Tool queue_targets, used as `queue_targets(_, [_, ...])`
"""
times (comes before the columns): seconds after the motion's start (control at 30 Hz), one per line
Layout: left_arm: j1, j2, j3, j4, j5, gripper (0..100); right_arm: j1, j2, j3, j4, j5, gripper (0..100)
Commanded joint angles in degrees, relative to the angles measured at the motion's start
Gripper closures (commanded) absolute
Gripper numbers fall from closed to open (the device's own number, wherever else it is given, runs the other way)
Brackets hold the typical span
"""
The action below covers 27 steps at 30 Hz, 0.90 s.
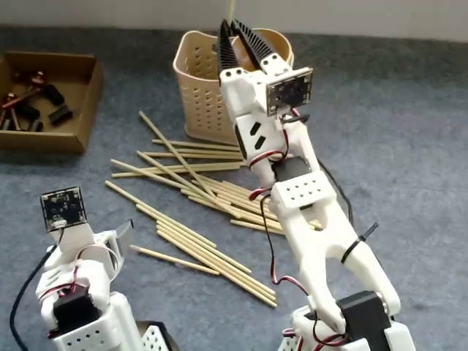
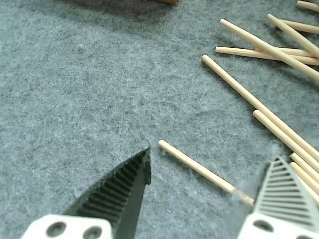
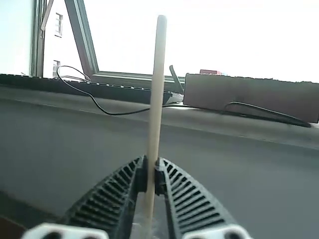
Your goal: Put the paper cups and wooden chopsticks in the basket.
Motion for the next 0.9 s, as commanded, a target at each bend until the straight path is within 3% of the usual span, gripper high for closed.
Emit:
queue_targets(0.0, [-0.3,-0.5,-0.2,-0.3,-0.3,67,-0.1,-0.5,-0.3,-1.2,1.6,98.9])
queue_targets(0.2, [-0.3,-0.5,-0.2,-0.3,-0.3,67,-0.2,-0.5,0.1,-1.1,1.6,84.5])
queue_targets(0.43, [-0.3,-0.5,-0.2,-0.3,-0.3,67,-0.2,-2.2,0.9,-1.1,1.4,85.4])
queue_targets(0.67, [-0.3,-0.5,-0.2,-0.3,-0.3,67,-3.9,-16.8,10.4,-0.7,1.6,85.4])
queue_targets(0.87, [-0.3,-0.5,-0.2,-0.3,-0.3,67,-5.0,-27.7,14.6,12.6,1.2,85.4])
